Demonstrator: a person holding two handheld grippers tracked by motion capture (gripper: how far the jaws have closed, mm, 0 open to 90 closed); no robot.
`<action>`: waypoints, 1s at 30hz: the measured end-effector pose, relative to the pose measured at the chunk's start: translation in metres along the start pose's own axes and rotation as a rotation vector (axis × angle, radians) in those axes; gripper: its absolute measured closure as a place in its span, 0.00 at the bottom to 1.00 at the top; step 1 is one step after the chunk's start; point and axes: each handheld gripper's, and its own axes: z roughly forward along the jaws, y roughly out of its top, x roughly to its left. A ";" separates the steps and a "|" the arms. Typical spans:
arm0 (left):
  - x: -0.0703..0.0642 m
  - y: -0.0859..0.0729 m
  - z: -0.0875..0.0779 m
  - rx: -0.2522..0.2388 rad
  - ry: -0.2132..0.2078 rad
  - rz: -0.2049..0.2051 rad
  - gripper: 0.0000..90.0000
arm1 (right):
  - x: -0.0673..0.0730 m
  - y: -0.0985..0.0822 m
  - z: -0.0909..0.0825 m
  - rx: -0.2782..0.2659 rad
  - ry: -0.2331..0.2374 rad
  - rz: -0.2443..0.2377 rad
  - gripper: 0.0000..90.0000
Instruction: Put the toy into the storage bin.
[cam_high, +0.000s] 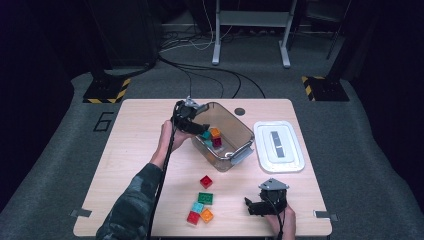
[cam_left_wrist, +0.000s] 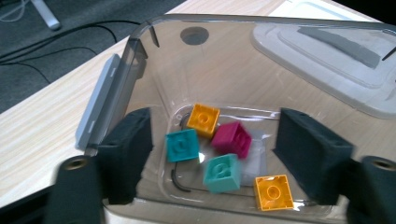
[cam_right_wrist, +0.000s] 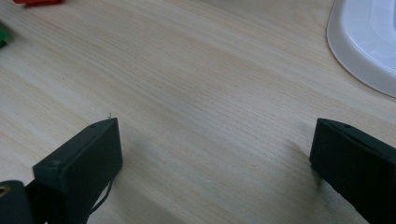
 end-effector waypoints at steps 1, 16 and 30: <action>0.000 -0.001 -0.002 0.000 -0.001 0.000 0.24 | 0.000 0.000 0.000 0.000 0.000 -0.001 0.02; -0.009 -0.028 -0.047 -0.044 0.008 0.024 0.16 | 0.000 0.000 0.000 0.002 0.003 -0.005 0.02; -0.027 -0.067 -0.072 -0.045 0.038 0.042 0.12 | 0.000 0.000 0.000 0.002 0.003 -0.006 0.01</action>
